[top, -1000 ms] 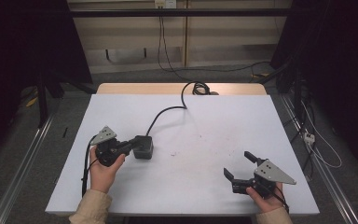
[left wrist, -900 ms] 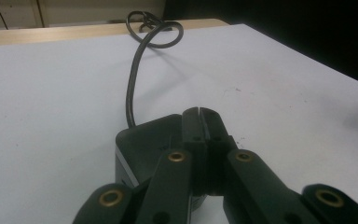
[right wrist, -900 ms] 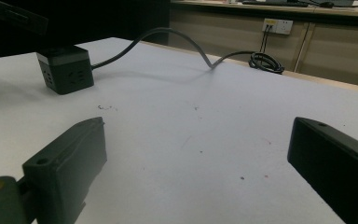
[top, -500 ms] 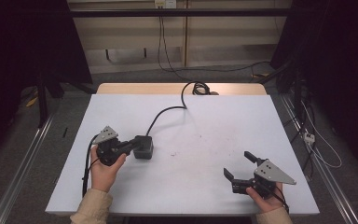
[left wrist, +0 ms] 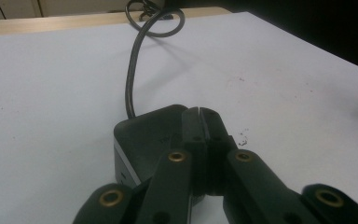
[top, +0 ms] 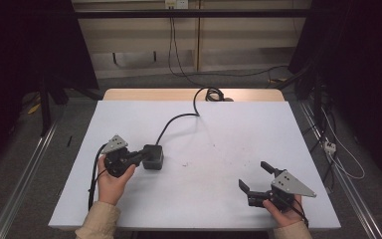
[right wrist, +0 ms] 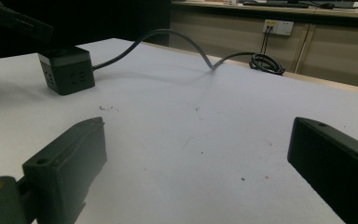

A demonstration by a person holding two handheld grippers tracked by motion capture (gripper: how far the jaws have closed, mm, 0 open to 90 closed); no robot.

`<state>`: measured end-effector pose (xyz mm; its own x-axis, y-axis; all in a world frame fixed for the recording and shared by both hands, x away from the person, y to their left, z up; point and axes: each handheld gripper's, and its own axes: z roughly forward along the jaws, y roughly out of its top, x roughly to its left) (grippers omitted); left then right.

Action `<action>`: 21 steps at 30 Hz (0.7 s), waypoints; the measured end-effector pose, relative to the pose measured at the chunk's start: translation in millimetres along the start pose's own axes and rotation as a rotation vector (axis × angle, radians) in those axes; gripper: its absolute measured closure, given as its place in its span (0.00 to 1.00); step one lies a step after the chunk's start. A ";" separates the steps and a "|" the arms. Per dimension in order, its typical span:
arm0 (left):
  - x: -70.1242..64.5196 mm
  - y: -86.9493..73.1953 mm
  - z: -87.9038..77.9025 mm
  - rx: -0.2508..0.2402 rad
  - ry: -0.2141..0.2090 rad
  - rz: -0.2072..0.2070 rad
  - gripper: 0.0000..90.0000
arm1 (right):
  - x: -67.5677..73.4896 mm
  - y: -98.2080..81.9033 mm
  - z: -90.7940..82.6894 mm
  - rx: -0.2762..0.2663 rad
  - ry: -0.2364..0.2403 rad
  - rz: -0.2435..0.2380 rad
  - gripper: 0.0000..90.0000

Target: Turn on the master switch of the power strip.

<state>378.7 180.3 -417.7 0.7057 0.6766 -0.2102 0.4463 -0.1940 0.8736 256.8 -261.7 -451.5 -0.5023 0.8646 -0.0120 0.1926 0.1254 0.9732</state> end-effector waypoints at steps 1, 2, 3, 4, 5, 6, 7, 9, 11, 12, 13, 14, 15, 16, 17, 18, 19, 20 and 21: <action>0.1 -0.2 0.4 0.002 -0.002 0.001 1.00 | 0.0 0.0 0.1 -0.001 -0.001 -0.001 0.04; 0.3 -0.4 0.7 0.007 0.000 0.002 1.00 | -0.1 0.1 0.1 -0.002 -0.001 -0.001 0.04; 0.5 -0.5 1.0 0.010 -0.001 0.004 1.00 | -0.1 0.1 0.0 -0.001 0.000 -0.001 0.04; 0.5 -0.8 1.2 0.013 0.000 0.002 1.00 | -0.1 0.1 0.0 -0.001 0.000 -0.001 0.04; 0.4 -0.9 1.4 0.013 0.002 0.001 1.00 | -0.1 0.1 0.0 -0.001 -0.001 -0.001 0.04; 0.4 -1.0 1.4 0.014 0.003 0.001 1.00 | -0.1 0.1 -0.1 -0.002 0.000 -0.001 0.04; 0.4 -1.0 1.4 0.014 0.005 0.002 1.00 | 0.0 0.1 -0.1 -0.002 0.000 -0.001 0.04; 0.7 -1.1 1.6 0.015 0.005 0.005 1.00 | 0.1 0.2 -0.1 -0.001 0.001 -0.001 0.04; 0.5 -1.4 2.0 0.019 0.008 0.007 1.00 | 0.0 0.1 -0.1 -0.001 0.001 -0.001 0.04; 0.4 -1.5 2.4 0.021 0.008 0.008 1.00 | 0.0 0.1 -0.1 -0.002 0.001 0.000 0.04; 0.4 -1.7 2.7 0.024 0.012 0.011 1.00 | 0.0 0.1 -0.1 -0.002 0.001 0.000 0.04; 0.5 -1.9 3.1 0.025 0.015 0.013 1.00 | 0.1 0.2 -0.1 -0.002 0.001 -0.001 0.04; 0.7 -2.1 3.4 0.028 0.015 0.013 1.00 | 0.1 0.2 -0.1 -0.001 0.001 -0.001 0.04; 0.9 -2.3 3.7 0.028 0.017 0.016 1.00 | 0.2 0.2 -0.1 -0.001 0.002 -0.001 0.04; 1.0 -2.5 3.8 0.028 0.019 0.017 1.00 | 0.3 0.3 -0.1 -0.001 0.001 -0.002 0.04; 1.0 -2.5 4.0 0.029 0.019 0.016 1.00 | 0.4 0.3 -0.2 -0.001 0.002 -0.003 0.04; 1.1 -2.5 4.0 0.027 0.022 0.019 1.00 | 0.4 0.3 -0.2 -0.001 0.002 -0.003 0.04; 1.1 -2.6 4.1 0.026 0.023 0.019 1.00 | 0.4 0.3 -0.2 -0.001 0.002 -0.003 0.04; 1.0 -2.4 4.1 0.030 0.025 0.020 1.00 | 0.3 0.3 -0.1 -0.001 0.002 -0.003 0.04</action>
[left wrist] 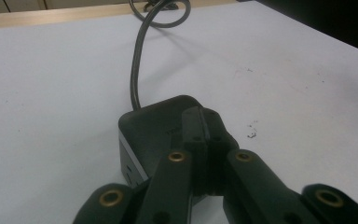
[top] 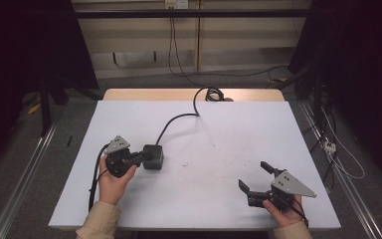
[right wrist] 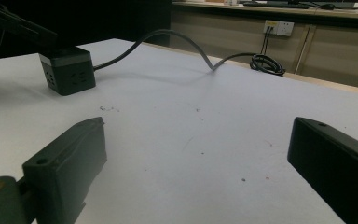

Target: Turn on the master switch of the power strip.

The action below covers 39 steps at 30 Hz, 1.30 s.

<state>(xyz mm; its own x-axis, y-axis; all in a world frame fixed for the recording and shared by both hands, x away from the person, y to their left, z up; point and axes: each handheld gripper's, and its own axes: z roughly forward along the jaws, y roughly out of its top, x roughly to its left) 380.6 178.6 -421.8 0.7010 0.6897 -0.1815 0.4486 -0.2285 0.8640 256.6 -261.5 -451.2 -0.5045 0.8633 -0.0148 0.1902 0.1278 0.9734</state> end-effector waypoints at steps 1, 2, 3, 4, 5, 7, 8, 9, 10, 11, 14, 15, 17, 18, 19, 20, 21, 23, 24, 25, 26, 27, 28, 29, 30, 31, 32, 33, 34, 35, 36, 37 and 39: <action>-0.1 0.0 0.1 0.000 0.005 0.002 1.00 | -0.1 -0.1 0.0 0.001 0.000 0.000 0.04; -0.3 -0.2 0.5 -0.001 0.008 0.000 1.00 | -0.2 -0.1 0.1 0.001 -0.001 0.001 0.04; -0.3 -0.3 0.7 0.001 0.011 0.000 1.00 | -0.2 -0.2 0.1 0.000 -0.001 0.002 0.04; -0.2 -0.3 0.8 0.001 0.013 0.003 1.00 | -0.2 -0.2 0.1 0.000 -0.001 0.002 0.04; -0.1 -0.4 0.9 0.001 0.013 0.002 1.00 | -0.1 -0.1 0.0 0.000 -0.001 0.002 0.04; -0.2 -0.4 1.1 0.000 0.014 0.002 1.00 | -0.1 -0.1 0.0 0.000 0.000 0.002 0.04; -0.2 -0.3 1.2 0.000 0.013 0.003 1.00 | -0.1 -0.1 0.0 0.002 -0.001 0.000 0.04; -0.4 -0.3 1.4 -0.001 0.013 0.004 1.00 | 0.0 -0.1 0.0 0.002 -0.002 0.002 0.04; -0.5 -0.3 1.5 -0.002 0.012 0.004 1.00 | 0.0 -0.1 0.0 0.002 -0.002 0.000 0.04; -0.5 -0.2 1.6 -0.003 0.012 0.005 1.00 | -0.1 -0.1 -0.1 0.001 -0.002 -0.001 0.04; -0.5 -0.2 1.8 -0.004 0.015 0.007 1.00 | -0.2 -0.2 0.0 0.000 -0.002 0.002 0.04; -0.5 -0.3 1.9 -0.004 0.016 0.006 1.00 | -0.1 -0.2 0.0 0.001 -0.001 0.001 0.04; -0.5 -0.5 2.3 -0.002 0.016 0.008 1.00 | 0.0 -0.1 0.0 0.001 -0.001 0.000 0.04; -0.8 -0.6 2.5 -0.001 0.017 0.007 1.00 | 0.0 -0.2 0.0 0.002 0.000 0.000 0.04; -0.7 -0.7 2.8 -0.001 0.017 0.007 1.00 | 0.0 -0.2 0.1 0.002 0.000 -0.001 0.04; -0.6 -0.7 2.9 -0.001 0.018 0.006 1.00 | 0.0 -0.2 0.1 0.002 0.001 0.000 0.04; -0.2 -0.7 3.1 0.000 0.020 0.007 1.00 | 0.1 -0.2 0.1 0.002 0.001 0.002 0.04; -0.1 -0.8 3.6 -0.002 0.020 0.007 1.00 | 0.0 -0.2 0.0 0.001 0.001 0.001 0.04; -0.1 -0.7 3.8 -0.001 0.019 0.006 1.00 | 0.0 -0.2 0.0 0.001 0.001 0.002 0.04; -0.1 -0.6 4.0 -0.001 0.020 0.009 1.00 | -0.1 -0.2 0.1 0.001 0.001 0.002 0.04; -0.2 -0.6 4.2 -0.001 0.020 0.007 1.00 | 0.0 -0.3 0.1 0.001 0.002 0.003 0.04; 0.0 -0.6 4.5 -0.001 0.020 0.007 1.00 | -0.1 -0.3 0.1 0.001 0.001 0.002 0.04; 0.0 -0.6 4.5 -0.001 0.022 0.008 1.00 | 0.0 -0.3 0.0 0.001 0.002 0.003 0.04; 0.1 -0.5 4.6 -0.001 0.025 0.011 1.00 | 0.0 -0.3 0.1 0.001 0.002 0.004 0.04; 0.4 -0.6 4.5 0.000 0.028 0.013 1.00 | 0.0 -0.3 0.0 0.000 0.002 0.002 0.04; 0.6 -0.6 4.5 -0.001 0.026 0.010 1.00 | 0.0 -0.3 0.0 0.000 0.003 0.004 0.04; 0.6 -0.6 4.6 0.000 0.026 0.011 1.00 | 0.0 -0.3 0.0 0.001 0.003 0.004 0.04; 0.5 -0.6 4.6 0.000 0.027 0.012 1.00 | 0.0 -0.4 0.0 0.002 0.003 0.001 0.04; 0.3 -0.7 4.6 0.000 0.029 0.014 1.00 | 0.0 -0.4 -0.1 0.002 0.003 0.002 0.04; -0.2 -0.8 5.0 -0.003 0.028 0.012 1.00 | 0.0 -0.4 0.0 0.001 0.004 0.002 0.04; -0.4 -0.8 5.1 -0.002 0.029 0.014 1.00 | 0.0 -0.3 -0.1 0.001 0.004 0.001 0.04; -0.5 -0.8 5.2 -0.002 0.029 0.015 1.00 | 0.0 -0.4 -0.1 0.001 0.003 0.001 0.04; -0.6 -0.8 5.4 -0.003 0.030 0.018 1.00 | -0.2 -0.3 -0.3 0.001 0.004 0.001 0.04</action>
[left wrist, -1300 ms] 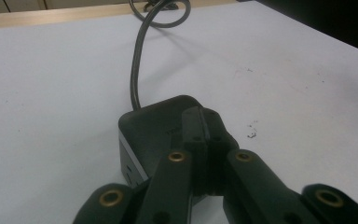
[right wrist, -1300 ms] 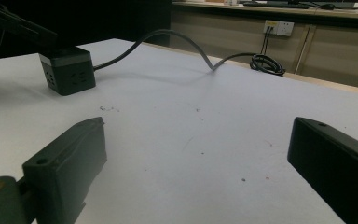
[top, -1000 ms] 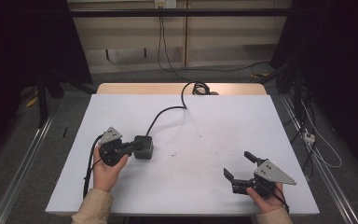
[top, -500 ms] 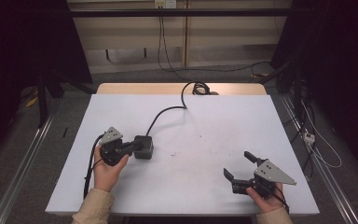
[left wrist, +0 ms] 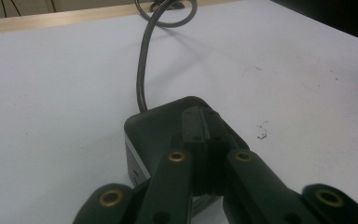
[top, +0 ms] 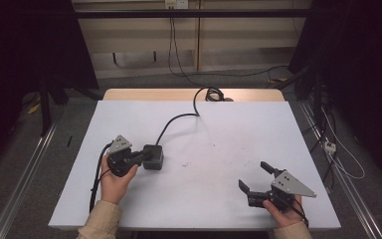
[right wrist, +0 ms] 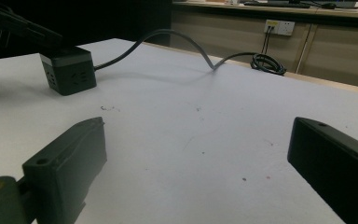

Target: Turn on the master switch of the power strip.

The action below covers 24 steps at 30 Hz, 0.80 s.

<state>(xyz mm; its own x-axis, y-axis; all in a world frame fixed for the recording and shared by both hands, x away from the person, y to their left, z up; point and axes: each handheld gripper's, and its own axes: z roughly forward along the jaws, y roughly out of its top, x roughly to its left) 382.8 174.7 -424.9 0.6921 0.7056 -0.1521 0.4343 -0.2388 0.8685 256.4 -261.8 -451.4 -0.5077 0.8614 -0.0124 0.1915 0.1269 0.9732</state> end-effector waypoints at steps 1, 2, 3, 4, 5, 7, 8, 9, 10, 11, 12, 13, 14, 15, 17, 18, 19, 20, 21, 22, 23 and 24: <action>-0.2 0.0 0.1 -0.001 0.000 -0.003 1.00 | -0.1 0.0 -0.1 0.000 -0.002 0.000 0.04; 0.0 0.0 0.1 0.002 0.001 0.000 1.00 | -0.1 0.0 -0.2 0.000 -0.002 0.000 0.04; -0.1 -0.1 0.3 0.002 0.001 0.000 1.00 | -0.1 0.0 -0.3 0.001 -0.002 0.000 0.04; -0.2 0.0 0.2 0.008 0.002 0.004 1.00 | 0.0 0.0 -0.2 0.000 -0.002 0.000 0.04; -0.3 0.1 0.4 0.008 0.003 0.005 1.00 | 0.0 0.0 -0.2 0.000 -0.001 0.000 0.04; -0.5 0.0 0.5 0.008 0.004 0.009 1.00 | 0.1 -0.1 -0.2 0.000 0.001 -0.001 0.04; -0.6 -0.2 0.5 0.009 0.005 0.011 1.00 | 0.1 -0.1 -0.1 0.000 0.001 0.000 0.04; -0.6 -0.3 0.5 0.009 0.005 0.011 1.00 | 0.1 0.0 -0.1 0.000 0.001 -0.001 0.04; -0.6 -0.3 0.5 0.010 0.006 0.013 1.00 | 0.1 0.1 -0.1 0.000 0.000 -0.001 0.04; -1.4 -0.1 0.5 0.013 0.009 0.025 1.00 | 0.1 0.1 -0.1 0.000 -0.001 -0.002 0.04; -2.3 0.0 0.7 0.012 0.013 0.028 1.00 | 0.3 0.1 0.0 -0.001 0.000 -0.003 0.04; -3.1 0.2 0.9 0.013 0.016 0.035 1.00 | 0.4 0.2 -0.1 0.000 -0.001 -0.003 0.04; -3.4 0.4 0.9 0.016 0.018 0.041 1.00 | 0.5 0.2 -0.1 -0.001 -0.001 -0.002 0.04; -3.7 0.5 1.0 0.018 0.021 0.044 1.00 | 0.5 0.2 -0.2 -0.001 -0.001 -0.003 0.04; -3.4 0.5 1.1 0.017 0.019 0.043 1.00 | 0.3 0.0 -0.4 0.000 -0.001 -0.002 0.04; -3.2 0.5 1.1 0.017 0.018 0.044 1.00 | 0.1 0.0 -0.5 0.000 -0.002 -0.002 0.04; -3.3 0.5 1.1 0.017 0.018 0.040 1.00 | 0.0 -0.1 -0.6 0.000 -0.002 -0.002 0.04; -3.2 0.6 1.1 0.017 0.017 0.039 1.00 | 0.1 0.0 -0.7 0.000 -0.002 -0.002 0.04; -3.3 0.7 1.0 0.020 0.019 0.039 1.00 | 0.2 0.0 -0.8 -0.001 -0.002 -0.002 0.04; -3.4 0.8 1.2 0.019 0.019 0.041 1.00 | 0.3 0.0 -0.9 0.000 -0.004 -0.003 0.04; -3.6 1.0 1.2 0.022 0.020 0.042 1.00 | 0.4 0.0 -0.9 0.001 -0.004 -0.003 0.04; -4.0 1.1 1.2 0.024 0.023 0.040 1.00 | 0.4 -0.1 -0.9 0.001 -0.004 -0.003 0.04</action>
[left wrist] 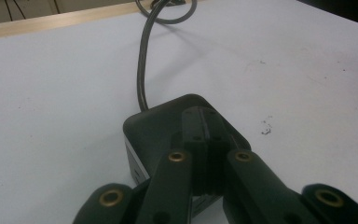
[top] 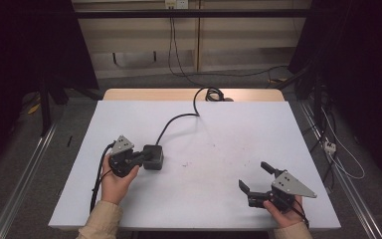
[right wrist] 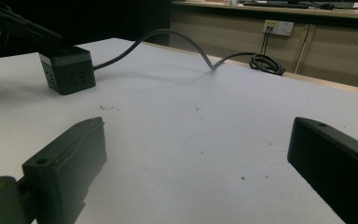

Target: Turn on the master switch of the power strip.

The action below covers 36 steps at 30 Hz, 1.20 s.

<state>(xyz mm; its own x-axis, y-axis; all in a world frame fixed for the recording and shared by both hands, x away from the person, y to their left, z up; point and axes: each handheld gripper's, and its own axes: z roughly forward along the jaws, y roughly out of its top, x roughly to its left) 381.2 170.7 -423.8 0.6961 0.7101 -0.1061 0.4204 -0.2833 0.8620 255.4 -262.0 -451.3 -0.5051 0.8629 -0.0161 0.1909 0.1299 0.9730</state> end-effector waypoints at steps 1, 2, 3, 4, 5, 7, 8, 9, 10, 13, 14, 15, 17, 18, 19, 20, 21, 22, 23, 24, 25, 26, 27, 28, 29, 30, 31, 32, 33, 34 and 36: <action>-0.3 0.0 0.1 -0.001 0.002 0.002 1.00 | -0.1 0.0 0.0 0.000 0.000 0.000 0.04; -0.7 -0.1 0.3 -0.003 0.002 0.002 1.00 | -0.1 0.0 0.0 0.000 -0.001 0.000 0.04; -0.7 -0.1 0.3 -0.002 0.002 0.000 1.00 | -0.2 0.0 0.0 0.000 -0.001 0.000 0.04; -0.3 -0.1 0.0 0.001 0.002 0.000 1.00 | -0.1 0.0 0.0 0.000 -0.001 0.000 0.04; 0.1 -0.3 -0.1 0.000 0.002 0.000 1.00 | 0.0 0.0 0.1 0.000 -0.001 0.000 0.04; -0.3 -0.5 0.0 -0.002 0.001 -0.003 1.00 | 0.1 0.0 0.5 0.000 -0.001 -0.001 0.04; -0.3 -0.5 -0.1 -0.001 0.003 0.001 1.00 | 0.3 0.2 0.6 0.000 -0.001 -0.002 0.04; -0.4 -0.6 -0.1 -0.001 0.004 0.001 1.00 | 0.5 0.3 0.7 0.000 -0.001 -0.003 0.04; -0.4 -0.6 -0.2 -0.001 0.005 0.004 1.00 | 0.5 0.4 0.9 -0.001 -0.001 -0.003 0.04; -0.9 -0.8 0.0 -0.001 0.006 0.008 1.00 | 0.6 0.4 1.7 -0.003 0.002 -0.002 0.04; -1.1 -1.0 0.1 -0.002 0.005 0.006 1.00 | 0.6 0.4 1.8 -0.003 0.002 -0.002 0.04; -0.9 -1.2 0.2 -0.003 0.002 0.001 1.00 | 0.7 0.4 1.9 -0.002 0.003 -0.003 0.04; -0.4 -1.4 0.2 -0.003 0.001 -0.001 1.00 | 0.7 0.4 2.1 -0.002 0.004 -0.003 0.04; -0.2 -1.4 0.1 -0.002 0.000 -0.001 1.00 | 0.6 0.4 2.1 -0.001 0.004 -0.004 0.04; -0.1 -1.4 0.1 -0.002 0.000 -0.001 1.00 | 0.5 0.2 2.1 -0.001 0.004 -0.003 0.04; -0.6 -1.4 0.2 -0.003 0.001 -0.001 1.00 | 0.5 0.1 2.0 0.000 0.003 -0.002 0.04; -0.7 -1.4 0.3 -0.003 0.001 0.002 1.00 | 0.5 0.1 1.6 0.001 0.001 -0.001 0.04; -0.8 -1.5 0.3 -0.003 0.002 0.001 1.00 | 0.4 0.1 1.4 0.000 0.001 -0.001 0.04; -0.9 -1.6 0.2 -0.004 0.003 0.002 1.00 | 0.3 0.2 1.2 0.000 0.000 -0.002 0.04; -1.1 -1.7 0.3 -0.005 0.004 0.004 1.00 | 0.3 0.2 1.1 0.000 -0.001 -0.001 0.04; -1.1 -1.8 0.3 -0.006 0.004 0.003 1.00 | 0.3 0.2 1.1 0.000 -0.001 -0.001 0.04; -0.8 -1.9 0.2 -0.005 0.004 0.001 1.00 | 0.4 0.2 1.2 0.000 -0.002 -0.002 0.04; -0.8 -1.9 0.2 -0.005 0.004 0.001 1.00 | 0.4 0.2 1.2 0.000 -0.002 -0.001 0.04; -0.9 -1.9 0.2 -0.004 0.004 0.000 1.00 | 0.4 0.2 1.2 0.000 -0.002 -0.002 0.04; -1.1 -1.8 0.3 -0.005 0.005 -0.002 1.00 | 0.4 0.2 1.2 0.000 -0.002 -0.002 0.04; -1.0 -1.8 0.3 -0.004 0.004 -0.003 1.00 | 0.4 0.2 1.2 0.000 -0.002 -0.002 0.04; -0.5 -1.8 0.1 -0.002 0.003 -0.005 1.00 | 0.4 0.2 1.1 0.000 -0.002 -0.002 0.04; -0.4 -1.9 0.1 -0.003 0.003 -0.007 1.00 | 0.3 0.2 1.1 -0.001 -0.002 -0.002 0.04; -0.5 -1.8 0.1 -0.002 0.003 -0.006 1.00 | 0.3 0.2 1.0 0.000 -0.005 -0.003 0.04; -0.6 -1.7 0.2 -0.002 0.004 -0.004 1.00 | 0.2 0.1 0.9 0.000 -0.005 -0.003 0.04; -0.5 -1.6 0.2 -0.001 0.003 -0.008 1.00 | -0.1 -0.1 0.5 0.001 -0.005 -0.003 0.04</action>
<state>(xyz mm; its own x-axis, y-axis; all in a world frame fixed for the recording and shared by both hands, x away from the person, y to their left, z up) 380.3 170.7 -425.3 0.6907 0.7145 -0.1115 0.4255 -0.2769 0.8616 255.9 -261.8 -451.5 -0.5015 0.8649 -0.0200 0.1905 0.1329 0.9726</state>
